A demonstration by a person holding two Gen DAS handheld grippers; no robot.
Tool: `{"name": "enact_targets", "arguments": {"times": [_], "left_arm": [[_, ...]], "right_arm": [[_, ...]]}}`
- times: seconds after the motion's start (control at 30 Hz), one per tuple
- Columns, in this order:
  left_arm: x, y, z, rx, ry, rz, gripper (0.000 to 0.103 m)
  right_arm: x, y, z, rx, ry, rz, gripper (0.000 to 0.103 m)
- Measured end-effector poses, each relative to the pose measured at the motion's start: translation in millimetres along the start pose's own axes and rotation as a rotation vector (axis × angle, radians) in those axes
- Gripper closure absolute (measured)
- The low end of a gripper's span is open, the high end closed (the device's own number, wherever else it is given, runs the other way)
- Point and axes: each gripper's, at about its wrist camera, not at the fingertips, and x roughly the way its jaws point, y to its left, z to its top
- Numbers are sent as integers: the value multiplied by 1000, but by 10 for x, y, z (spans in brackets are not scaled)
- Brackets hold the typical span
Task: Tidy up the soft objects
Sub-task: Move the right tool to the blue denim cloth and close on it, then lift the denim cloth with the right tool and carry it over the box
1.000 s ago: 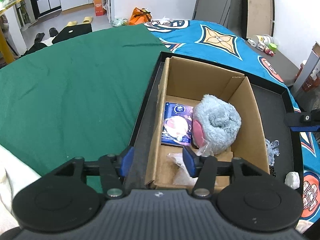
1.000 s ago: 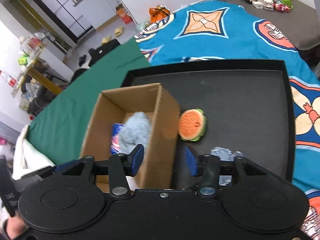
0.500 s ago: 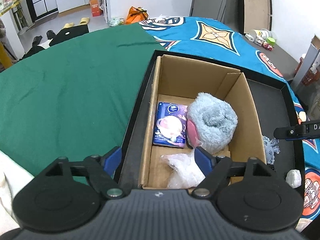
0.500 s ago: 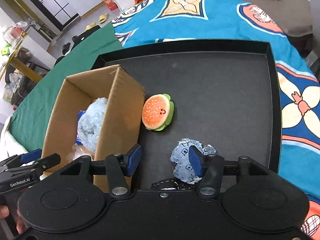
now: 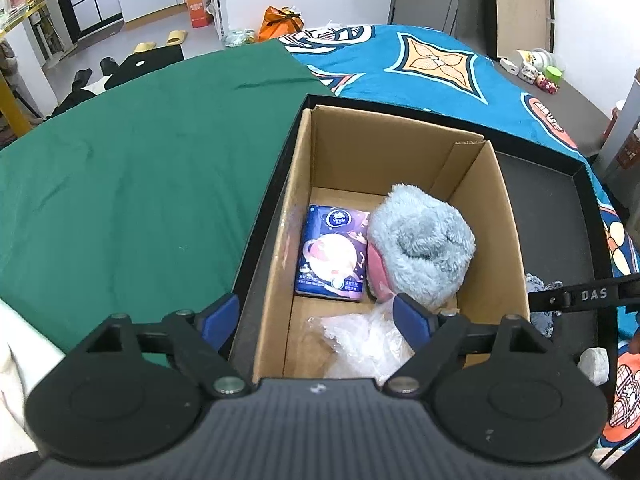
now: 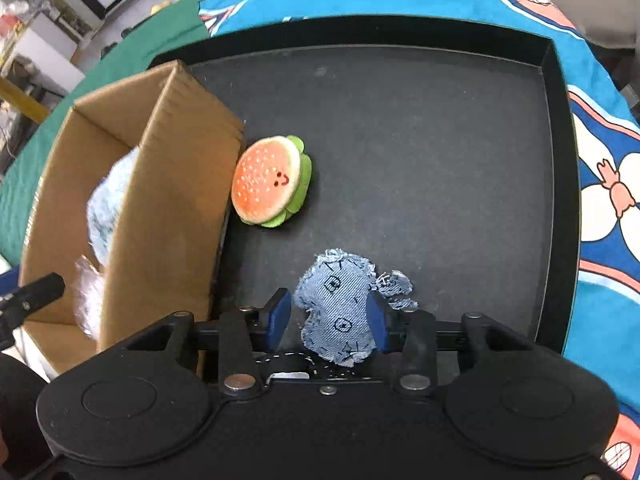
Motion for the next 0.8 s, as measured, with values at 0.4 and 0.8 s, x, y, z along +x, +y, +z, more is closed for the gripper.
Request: {"name": "enact_targets", "arguments": {"times": [0.4,0.8], "left_arm": [[61,-28,-33,9,26,9,20],[-14,4,-28,17,8,22,20]], "right_arm": [[131,168,-48,-119,-4,-113,69],[-161,161,-103,-93,-78,-100,78]]}}
